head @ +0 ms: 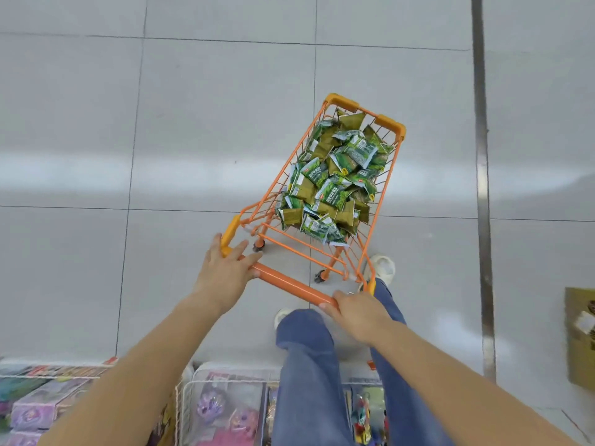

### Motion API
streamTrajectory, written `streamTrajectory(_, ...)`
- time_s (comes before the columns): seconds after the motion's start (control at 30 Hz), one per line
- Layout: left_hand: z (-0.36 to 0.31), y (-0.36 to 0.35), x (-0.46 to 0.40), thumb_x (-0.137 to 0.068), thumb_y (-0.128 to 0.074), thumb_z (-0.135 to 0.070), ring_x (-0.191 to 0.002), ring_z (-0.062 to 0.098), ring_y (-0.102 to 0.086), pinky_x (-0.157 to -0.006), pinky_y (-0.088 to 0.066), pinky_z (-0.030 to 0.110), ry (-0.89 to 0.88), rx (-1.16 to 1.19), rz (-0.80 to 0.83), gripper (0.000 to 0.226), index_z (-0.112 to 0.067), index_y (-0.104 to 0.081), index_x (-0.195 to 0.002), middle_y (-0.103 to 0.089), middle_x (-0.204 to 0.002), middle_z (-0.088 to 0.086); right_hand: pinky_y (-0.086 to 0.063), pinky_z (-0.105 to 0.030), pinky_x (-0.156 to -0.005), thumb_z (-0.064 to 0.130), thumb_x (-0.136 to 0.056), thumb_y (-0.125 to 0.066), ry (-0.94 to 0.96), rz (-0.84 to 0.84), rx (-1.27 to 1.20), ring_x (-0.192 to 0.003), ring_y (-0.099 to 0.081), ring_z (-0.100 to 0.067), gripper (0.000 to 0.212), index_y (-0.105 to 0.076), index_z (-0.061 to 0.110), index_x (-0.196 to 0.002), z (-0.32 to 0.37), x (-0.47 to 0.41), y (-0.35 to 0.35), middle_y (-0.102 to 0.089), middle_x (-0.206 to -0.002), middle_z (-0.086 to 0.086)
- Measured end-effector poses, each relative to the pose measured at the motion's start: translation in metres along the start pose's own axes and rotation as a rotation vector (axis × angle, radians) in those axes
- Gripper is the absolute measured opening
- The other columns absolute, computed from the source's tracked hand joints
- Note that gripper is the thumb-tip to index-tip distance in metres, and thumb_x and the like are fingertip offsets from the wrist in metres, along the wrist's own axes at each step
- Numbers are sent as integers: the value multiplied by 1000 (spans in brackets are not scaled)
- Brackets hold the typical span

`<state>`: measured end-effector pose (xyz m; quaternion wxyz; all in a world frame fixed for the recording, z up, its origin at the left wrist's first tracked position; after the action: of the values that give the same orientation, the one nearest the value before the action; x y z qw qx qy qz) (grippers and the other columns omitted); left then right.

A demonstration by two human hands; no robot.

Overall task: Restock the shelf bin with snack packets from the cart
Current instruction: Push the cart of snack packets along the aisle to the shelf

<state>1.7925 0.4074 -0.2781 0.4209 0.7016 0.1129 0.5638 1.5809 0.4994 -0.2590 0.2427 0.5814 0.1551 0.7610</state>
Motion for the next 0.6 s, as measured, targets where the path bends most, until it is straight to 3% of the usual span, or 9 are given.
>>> streamTrajectory(0.07, -20, 31, -23, -99, -22, -52, -146, 35, -17, -116, -4, 58, -28, -18, -39, 51, -36, -32, -146, -33, -154, 5, -36, -36, -79, 52, -101, -23, -52, -99, 38, -100, -56, -31, 51, -53, 12, -109, -24, 1, 27, -66, -102, -11)
streamTrajectory(0.13, -39, 61, -47, -101, -24, -49, -146, 31, -19, -116, 0, 57, -53, -39, -65, 49, -34, -33, -146, -36, -153, 6, -32, -36, -100, 50, -101, -21, -87, -149, 91, -102, -56, -29, 52, -54, 11, -113, -48, 2, 53, -66, -104, -10)
streamTrajectory(0.2, -57, 89, -71, -102, -25, -47, -145, 26, -23, -117, 1, 55, -71, -51, -76, 46, -33, -37, -144, -40, -150, 6, -14, -44, -115, 51, -101, -21, -127, -178, 121, -110, -54, -27, 53, -55, 13, -114, -77, 1, 79, -66, -104, -8)
streamTrajectory(0.27, -73, 119, -96, -101, -24, -47, -144, 24, -25, -117, -2, 53, -81, -69, -90, 45, -33, -40, -141, -43, -147, 5, -4, -49, -117, 52, -100, -21, -172, -174, 100, -122, -46, -26, 54, -54, 15, -122, -110, -3, 102, -63, -116, -7)
streamTrajectory(0.33, -89, 148, -124, -101, -22, -48, -143, 21, -26, -117, -5, 51, -87, -107, -70, 44, -32, -41, -138, -45, -145, 3, -4, -51, -116, 51, -101, -20, -190, -145, 69, -132, -37, -27, 56, -48, 14, -132, -141, -10, 125, -56, -131, -9)
streamTrajectory(0.43, -122, 195, -167, -103, -23, -44, -142, 18, -26, -117, -6, 50, -111, -193, -54, 40, -31, -40, -137, -45, -142, -6, -5, -54, -116, 49, -102, -17, -191, -113, 89, -136, -30, -30, 58, -38, 11, -140, -190, -24, 167, -50, -138, -12)
streamTrajectory(0.6, -174, 281, -247, -104, -25, -40, -143, 15, -25, -117, 1, 52, -106, -146, -73, 38, -30, -44, -135, -47, -143, -3, -26, -44, -110, 46, -103, -19, -265, -137, -33, -131, -37, -28, 52, -39, 12, -136, -277, -40, 239, -49, -138, -9)
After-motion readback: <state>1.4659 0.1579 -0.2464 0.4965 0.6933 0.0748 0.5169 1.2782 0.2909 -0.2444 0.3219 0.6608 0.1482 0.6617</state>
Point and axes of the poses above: each hand's wrist, its own x-axis away from the middle knuckle, its own y-axis out of the back of the hand, z = x × y, the point moved 10 cm from there along -x, towards the middle knuckle
